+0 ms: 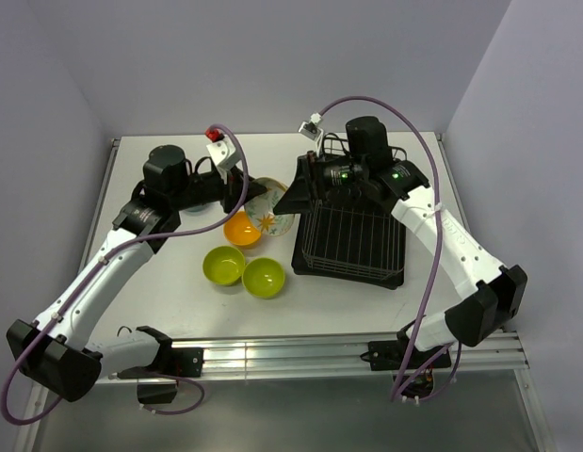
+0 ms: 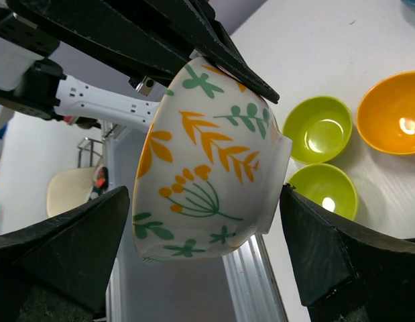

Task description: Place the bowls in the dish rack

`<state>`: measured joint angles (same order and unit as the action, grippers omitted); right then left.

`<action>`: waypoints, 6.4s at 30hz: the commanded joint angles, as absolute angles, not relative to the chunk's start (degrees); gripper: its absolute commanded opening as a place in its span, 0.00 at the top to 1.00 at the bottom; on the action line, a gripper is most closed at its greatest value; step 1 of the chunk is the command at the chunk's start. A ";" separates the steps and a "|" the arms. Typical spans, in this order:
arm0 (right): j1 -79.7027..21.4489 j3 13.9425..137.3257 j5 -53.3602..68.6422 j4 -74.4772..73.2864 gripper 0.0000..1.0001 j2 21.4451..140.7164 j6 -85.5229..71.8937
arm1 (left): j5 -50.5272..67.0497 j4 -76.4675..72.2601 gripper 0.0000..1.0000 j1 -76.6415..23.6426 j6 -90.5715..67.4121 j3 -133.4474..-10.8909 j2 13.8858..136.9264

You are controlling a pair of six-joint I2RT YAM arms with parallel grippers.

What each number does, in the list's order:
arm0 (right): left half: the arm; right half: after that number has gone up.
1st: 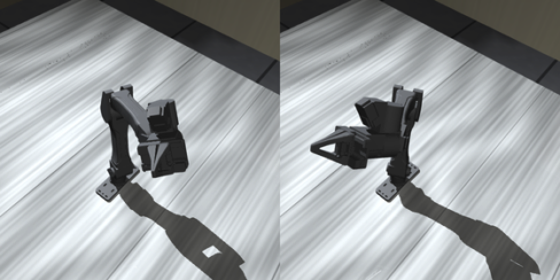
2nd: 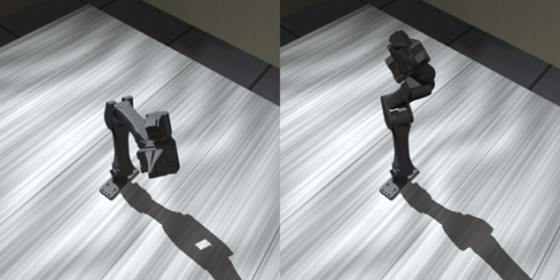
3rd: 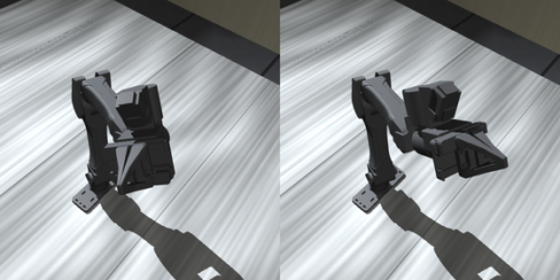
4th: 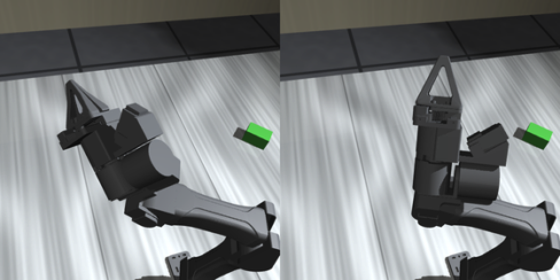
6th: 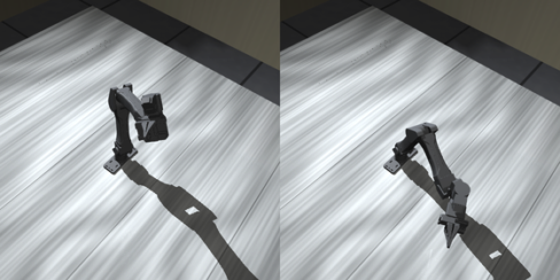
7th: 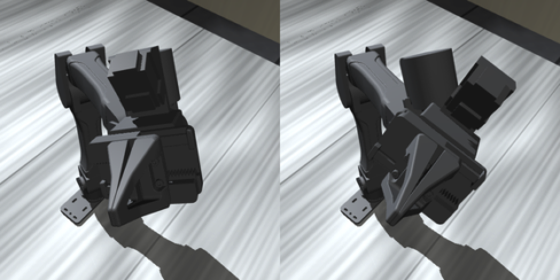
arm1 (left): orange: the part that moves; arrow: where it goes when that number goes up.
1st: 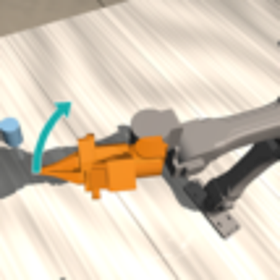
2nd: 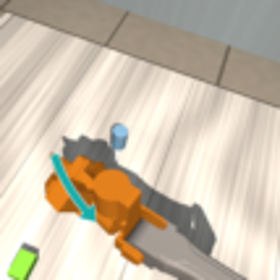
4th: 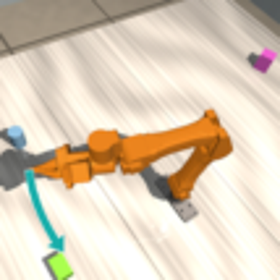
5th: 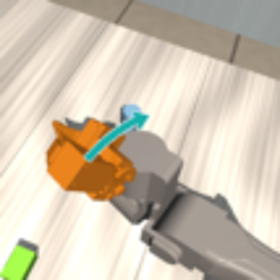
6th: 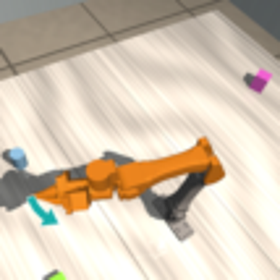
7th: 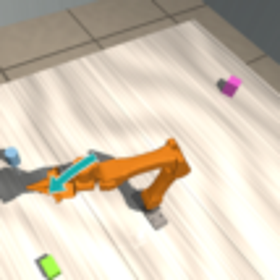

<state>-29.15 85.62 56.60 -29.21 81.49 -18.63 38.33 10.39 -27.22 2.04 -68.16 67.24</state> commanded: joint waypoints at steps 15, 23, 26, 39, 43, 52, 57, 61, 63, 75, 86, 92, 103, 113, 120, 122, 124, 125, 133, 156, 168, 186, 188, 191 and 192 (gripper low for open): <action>-29.36 82.97 61.96 -26.28 0.45 79.80 -21.97 | 38.76 5.36 1.00 -27.77 0.53 -69.96 65.39; -29.01 83.14 62.05 -26.63 1.00 79.89 -20.65 | 37.88 7.11 0.98 -27.86 0.97 -70.40 65.83; -28.31 83.93 61.35 -27.86 1.00 80.07 -19.16 | 37.27 8.43 0.88 -27.86 0.70 -71.27 66.62; -22.51 88.32 59.42 -36.89 1.00 81.12 -7.93 | 35.16 13.97 0.38 -27.86 0.53 -71.90 67.06; -18.48 92.89 57.31 -44.02 1.00 83.31 1.20 | 33.93 15.73 0.24 -27.86 -1.93 -72.16 66.53; -11.87 107.31 44.76 -59.93 1.00 90.43 25.03 | 35.06 17.67 0.00 -25.50 -10.19 -73.39 67.93; -9.94 109.59 37.72 -59.50 1.00 93.42 33.73 | 41.30 17.41 0.00 -19.61 -17.47 -74.53 70.13; -9.84 110.92 33.06 -58.54 1.00 95.88 37.79 | 43.68 15.91 0.01 -14.25 -19.51 -73.22 70.40; -9.84 110.74 30.42 -56.96 1.00 96.94 39.72 | 43.60 15.99 0.00 -13.54 -19.42 -72.78 70.05; -9.84 109.43 20.57 -48.35 1.00 103.36 47.37 | 43.86 14.68 0.01 -10.20 -19.43 -67.85 67.06; -11.34 107.58 15.83 -41.23 1.00 107.22 52.29 | 45.44 14.24 0.00 -8.17 -19.07 -66.01 66.53; -12.92 105.21 14.68 -38.15 1.00 108.19 54.22 | 45.53 14.50 0.00 -7.56 -18.46 -65.39 66.09; -13.98 99.76 11.52 -34.98 1.00 110.13 58.79 | 46.32 14.68 0.00 -6.86 -18.11 -65.48 66.71; -15.29 95.80 8.53 -32.52 1.00 111.01 63.54 | 46.58 14.68 0.00 -6.59 -17.75 -65.48 67.15; -16.35 92.72 6.42 -30.59 1.00 110.74 66.36 | 46.41 14.85 0.00 -6.50 -17.49 -65.30 67.32; -16.52 92.99 6.07 -31.29 1.00 111.09 66.27 | 46.49 14.68 0.01 -6.50 -17.49 -65.39 67.41; -16.61 92.99 5.36 -31.55 1.00 111.36 66.62 | 46.58 14.85 0.00 -6.42 -17.32 -65.30 67.41; -16.70 92.73 5.10 -31.55 1.00 111.27 66.80 | 46.58 15.03 0.00 -6.50 -17.31 -65.39 67.50; -16.70 92.55 4.92 -32.86 1.00 110.22 68.20 | 46.58 15.03 0.00 -6.50 -17.31 -65.48 67.76; -15.65 95.89 2.37 -36.21 0.98 110.13 73.65 | 46.67 14.85 0.00 -6.50 -16.88 -64.78 67.24; -15.99 94.49 3.08 -36.92 0.84 109.42 74.35 | 46.76 14.76 0.01 -6.50 -17.05 -65.13 67.68; -16.61 89.21 0.70 -31.12 0.51 107.49 81.30 | 46.76 14.76 0.00 -6.50 -16.35 -65.13 68.20; -16.79 89.21 0.88 -31.11 0.43 107.49 80.86 | 46.76 14.68 0.00 -6.50 -16.44 -64.95 68.20; -17.05 89.47 1.14 -31.38 0.31 107.23 80.33 | 46.76 14.94 0.00 -6.50 -16.17 -65.21 68.20; -17.22 89.47 1.23 -31.46 0.27 107.05 80.16 | 46.67 15.03 0.00 -6.50 -16.08 -65.30 68.38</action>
